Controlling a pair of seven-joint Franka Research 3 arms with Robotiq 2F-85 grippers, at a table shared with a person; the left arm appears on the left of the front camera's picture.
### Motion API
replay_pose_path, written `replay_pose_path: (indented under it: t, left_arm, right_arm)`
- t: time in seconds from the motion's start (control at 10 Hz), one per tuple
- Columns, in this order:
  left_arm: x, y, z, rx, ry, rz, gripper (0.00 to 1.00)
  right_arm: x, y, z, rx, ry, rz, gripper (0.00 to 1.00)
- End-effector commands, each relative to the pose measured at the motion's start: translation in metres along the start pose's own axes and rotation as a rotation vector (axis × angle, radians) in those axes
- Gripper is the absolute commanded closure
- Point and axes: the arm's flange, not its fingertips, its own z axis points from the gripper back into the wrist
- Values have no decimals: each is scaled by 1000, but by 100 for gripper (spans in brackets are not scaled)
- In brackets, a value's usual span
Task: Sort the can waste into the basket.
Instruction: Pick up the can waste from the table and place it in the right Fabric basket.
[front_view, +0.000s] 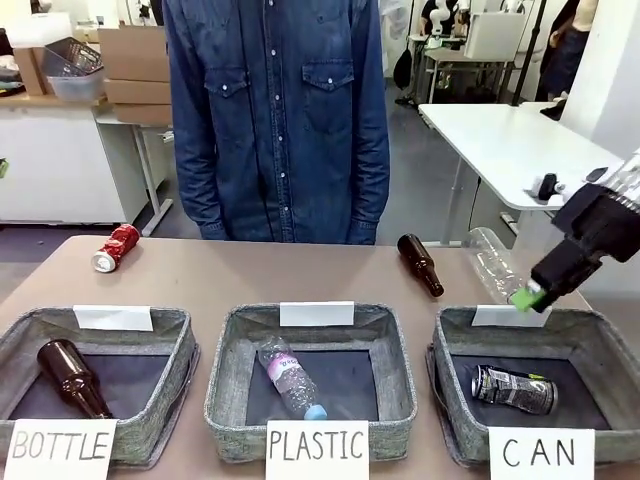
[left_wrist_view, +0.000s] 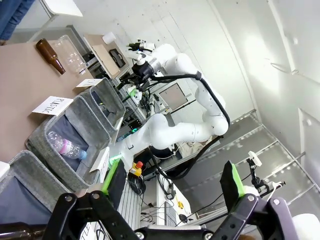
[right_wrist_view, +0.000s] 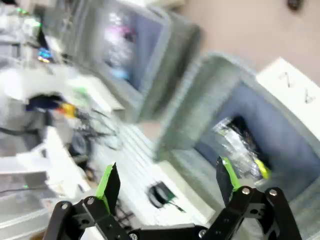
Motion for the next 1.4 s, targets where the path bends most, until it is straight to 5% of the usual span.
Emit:
replay_pose_path:
  t: [0.0, 0.3, 0.4, 0.5, 1.3]
  left_arm:
    - [-1, -2, 1, -8, 12, -21, 0]
    - [-1, -2, 1, -8, 12, -21, 0]
    - [-1, -2, 1, -8, 12, -21, 0]
    - [-1, -2, 1, -8, 12, -21, 0]
    - [-1, -2, 1, -8, 12, -21, 0]
  right_arm:
    - [1, 0, 28, 570, -309, -152, 0]
    - [3, -20, 38, 796, -386, -181, 0]
    - [8, -22, 33, 680, -408, -187, 0]
    - [-3, -9, 43, 603, -254, -139, 0]
    - [-3, -9, 43, 603, -254, -139, 0]
